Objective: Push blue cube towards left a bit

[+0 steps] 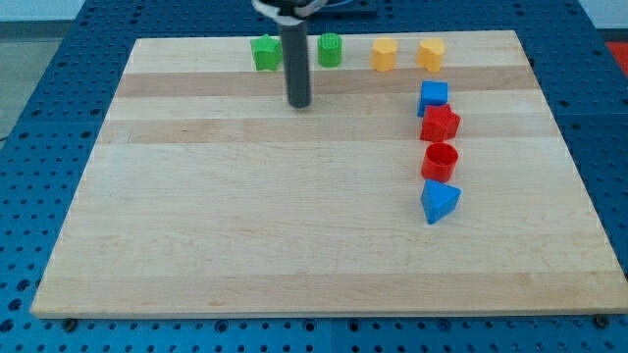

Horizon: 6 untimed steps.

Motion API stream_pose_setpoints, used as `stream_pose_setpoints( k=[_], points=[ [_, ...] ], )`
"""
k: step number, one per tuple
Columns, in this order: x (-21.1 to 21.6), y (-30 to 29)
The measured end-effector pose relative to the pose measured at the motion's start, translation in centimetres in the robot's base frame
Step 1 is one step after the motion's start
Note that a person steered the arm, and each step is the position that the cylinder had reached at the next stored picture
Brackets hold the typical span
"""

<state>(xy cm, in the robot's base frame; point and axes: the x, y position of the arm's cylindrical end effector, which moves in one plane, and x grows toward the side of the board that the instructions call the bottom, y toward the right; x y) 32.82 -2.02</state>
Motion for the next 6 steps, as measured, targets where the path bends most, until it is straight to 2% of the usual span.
stream_pose_setpoints(
  k=[2, 4, 6],
  points=[
    [-0.6, 7.5],
    [-3.1, 14.6],
    [-3.1, 17.1]
  ],
)
